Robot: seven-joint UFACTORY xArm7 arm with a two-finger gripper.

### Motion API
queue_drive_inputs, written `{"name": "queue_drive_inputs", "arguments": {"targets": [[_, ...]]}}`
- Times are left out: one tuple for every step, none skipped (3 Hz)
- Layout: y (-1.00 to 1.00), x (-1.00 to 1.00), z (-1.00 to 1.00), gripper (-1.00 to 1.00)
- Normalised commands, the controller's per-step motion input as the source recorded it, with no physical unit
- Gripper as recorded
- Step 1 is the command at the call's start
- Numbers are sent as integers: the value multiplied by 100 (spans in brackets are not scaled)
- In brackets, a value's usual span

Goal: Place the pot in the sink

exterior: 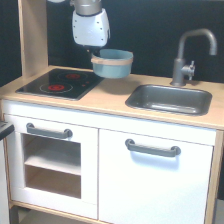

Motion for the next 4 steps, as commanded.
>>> {"name": "queue_drive_inputs", "arguments": {"targets": [[100, 100, -100, -100], [-27, 100, -28, -100], [96, 100, -100, -100], [-36, 100, 25, -100]]}}
